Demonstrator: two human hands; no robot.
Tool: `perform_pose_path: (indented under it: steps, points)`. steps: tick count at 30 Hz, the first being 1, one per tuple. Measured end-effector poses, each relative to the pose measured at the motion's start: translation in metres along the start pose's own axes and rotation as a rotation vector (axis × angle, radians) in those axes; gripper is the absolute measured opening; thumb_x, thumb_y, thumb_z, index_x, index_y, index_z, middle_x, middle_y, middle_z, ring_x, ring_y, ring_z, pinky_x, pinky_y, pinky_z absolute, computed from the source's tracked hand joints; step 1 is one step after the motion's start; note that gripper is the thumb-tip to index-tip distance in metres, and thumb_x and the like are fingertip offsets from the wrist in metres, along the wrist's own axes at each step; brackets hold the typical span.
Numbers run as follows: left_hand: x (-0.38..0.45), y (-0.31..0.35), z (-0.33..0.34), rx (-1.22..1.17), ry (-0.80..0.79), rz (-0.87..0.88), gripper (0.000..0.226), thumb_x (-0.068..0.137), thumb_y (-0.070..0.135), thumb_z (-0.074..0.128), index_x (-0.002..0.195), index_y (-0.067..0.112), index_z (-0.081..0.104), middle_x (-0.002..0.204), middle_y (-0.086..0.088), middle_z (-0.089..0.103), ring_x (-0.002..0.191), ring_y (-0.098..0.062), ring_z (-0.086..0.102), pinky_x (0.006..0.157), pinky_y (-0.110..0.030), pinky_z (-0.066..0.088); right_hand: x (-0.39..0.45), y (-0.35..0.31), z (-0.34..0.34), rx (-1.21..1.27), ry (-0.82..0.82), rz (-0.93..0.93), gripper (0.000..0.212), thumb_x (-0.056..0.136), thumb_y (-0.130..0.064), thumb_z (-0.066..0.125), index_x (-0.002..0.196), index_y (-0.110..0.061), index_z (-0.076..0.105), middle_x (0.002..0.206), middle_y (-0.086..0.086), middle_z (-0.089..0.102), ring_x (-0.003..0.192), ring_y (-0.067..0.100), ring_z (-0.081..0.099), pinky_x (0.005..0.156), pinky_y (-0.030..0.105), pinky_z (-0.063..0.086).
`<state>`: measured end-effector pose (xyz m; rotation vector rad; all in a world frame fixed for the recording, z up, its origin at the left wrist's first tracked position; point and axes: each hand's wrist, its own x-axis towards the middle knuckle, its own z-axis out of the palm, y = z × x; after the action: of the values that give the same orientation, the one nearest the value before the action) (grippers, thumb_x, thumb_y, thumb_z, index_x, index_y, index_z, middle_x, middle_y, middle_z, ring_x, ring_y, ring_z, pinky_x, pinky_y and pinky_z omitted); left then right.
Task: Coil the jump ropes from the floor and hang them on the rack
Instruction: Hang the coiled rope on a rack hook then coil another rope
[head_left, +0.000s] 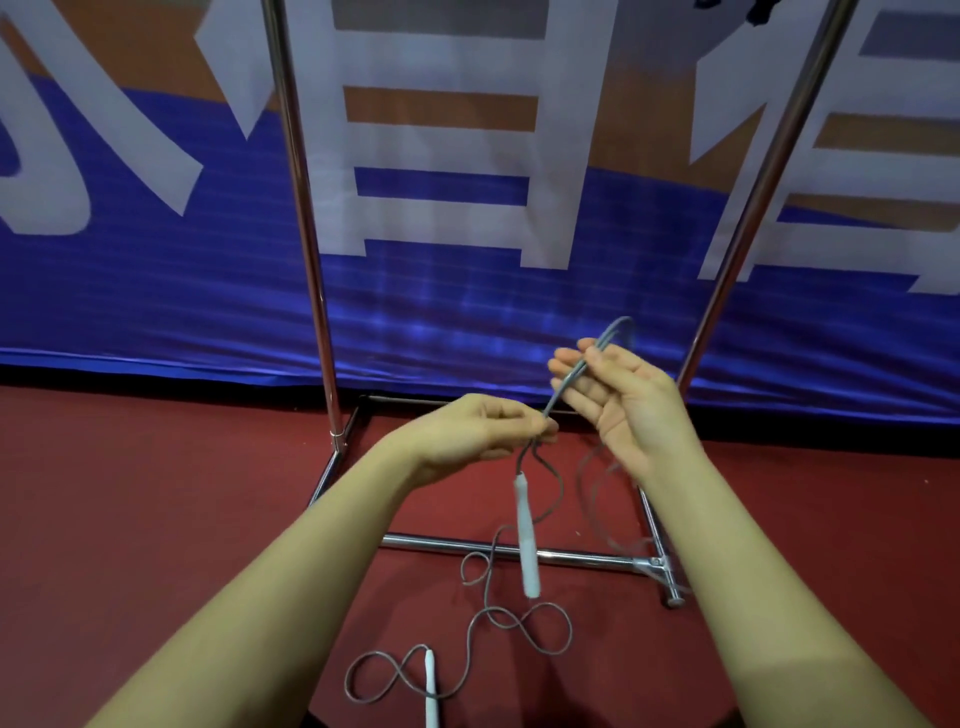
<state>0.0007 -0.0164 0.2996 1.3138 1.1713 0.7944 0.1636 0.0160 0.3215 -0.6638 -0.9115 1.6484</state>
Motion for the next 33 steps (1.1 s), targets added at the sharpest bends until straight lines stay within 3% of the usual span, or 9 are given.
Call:
perform_pose_path:
  steps: [4, 9, 12, 16, 19, 21, 23, 28, 33]
  points:
    - [0.001, 0.003, 0.006, 0.038, 0.087, 0.104, 0.007, 0.088, 0.007, 0.063, 0.089, 0.012, 0.069, 0.093, -0.011, 0.069, 0.091, -0.018, 0.061, 0.094, -0.032, 0.048, 0.001, -0.003, -0.003, 0.055, 0.056, -0.03, 0.012, 0.094, -0.001, 0.047, 0.091, -0.004, 0.059, 0.077, 0.009, 0.073, 0.075, 0.019, 0.072, 0.068, 0.029, 0.06]
    - [0.003, 0.006, 0.004, -0.04, 0.206, 0.15, 0.01, 0.088, 0.007, 0.063, 0.083, 0.012, 0.069, 0.071, -0.001, 0.071, 0.068, -0.013, 0.066, 0.073, -0.029, 0.054, 0.005, 0.002, -0.01, 0.044, 0.055, 0.01, 0.015, 0.097, -0.009, 0.046, 0.095, -0.004, 0.06, 0.081, 0.009, 0.074, 0.078, 0.018, 0.072, 0.069, 0.028, 0.059]
    - [0.002, 0.011, -0.001, -0.184, 0.284, 0.159, 0.012, 0.09, 0.006, 0.058, 0.084, 0.01, 0.068, 0.068, -0.001, 0.071, 0.063, -0.01, 0.068, 0.062, -0.022, 0.055, 0.004, 0.016, -0.012, -0.223, -0.013, 0.152, 0.024, 0.099, -0.02, 0.044, 0.098, -0.004, 0.063, 0.09, 0.011, 0.072, 0.084, 0.019, 0.071, 0.078, 0.029, 0.057]
    - [0.001, 0.015, -0.011, -0.349, 0.395, 0.187, 0.009, 0.09, 0.005, 0.058, 0.085, 0.006, 0.066, 0.067, -0.005, 0.07, 0.06, -0.014, 0.069, 0.055, -0.025, 0.057, 0.002, 0.03, -0.011, -0.501, -0.147, 0.287, 0.023, 0.098, -0.024, 0.047, 0.096, -0.011, 0.066, 0.09, 0.004, 0.072, 0.088, 0.016, 0.067, 0.091, 0.03, 0.048]
    - [0.0, 0.016, -0.02, -0.416, 0.484, 0.21, 0.007, 0.09, 0.006, 0.06, 0.088, 0.005, 0.066, 0.071, -0.009, 0.07, 0.063, -0.018, 0.07, 0.056, -0.026, 0.057, -0.004, 0.031, -0.005, -0.617, -0.271, 0.331, 0.011, 0.093, -0.015, 0.056, 0.096, -0.013, 0.066, 0.082, 0.001, 0.073, 0.076, 0.012, 0.068, 0.085, 0.029, 0.049]
    - [-0.001, 0.016, -0.024, -0.432, 0.503, 0.223, 0.007, 0.09, 0.008, 0.061, 0.091, 0.004, 0.066, 0.073, -0.009, 0.071, 0.067, -0.019, 0.071, 0.058, -0.026, 0.057, -0.006, 0.031, -0.002, -0.644, -0.243, 0.284, 0.009, 0.089, -0.004, 0.058, 0.089, -0.01, 0.065, 0.07, 0.001, 0.071, 0.066, 0.011, 0.067, 0.075, 0.027, 0.053]
    - [-0.002, 0.015, -0.026, -0.41, 0.511, 0.226, 0.007, 0.09, 0.011, 0.061, 0.091, 0.006, 0.066, 0.072, -0.008, 0.072, 0.068, -0.018, 0.071, 0.06, -0.026, 0.057, -0.005, 0.027, -0.001, -0.602, -0.189, 0.246, 0.01, 0.09, -0.002, 0.057, 0.085, -0.008, 0.064, 0.063, 0.0, 0.069, 0.062, 0.011, 0.068, 0.064, 0.025, 0.057]
    - [-0.004, 0.007, -0.03, -0.265, 0.535, 0.193, 0.013, 0.094, 0.016, 0.056, 0.088, 0.014, 0.067, 0.065, 0.002, 0.069, 0.052, -0.009, 0.062, 0.053, -0.023, 0.053, 0.0, 0.011, -0.006, -0.342, 0.005, 0.186, 0.011, 0.093, -0.004, 0.051, 0.088, -0.005, 0.06, 0.059, 0.001, 0.068, 0.057, 0.013, 0.069, 0.056, 0.024, 0.057]
    - [0.0, 0.006, -0.026, -0.405, 0.422, 0.196, 0.022, 0.098, 0.018, 0.047, 0.077, 0.013, 0.047, 0.059, -0.003, 0.065, 0.031, -0.009, 0.035, 0.035, -0.014, 0.023, -0.001, 0.004, -0.002, -0.048, 0.063, 0.151, 0.015, 0.096, -0.006, 0.047, 0.088, -0.003, 0.06, 0.059, 0.002, 0.067, 0.058, 0.013, 0.069, 0.054, 0.025, 0.057]
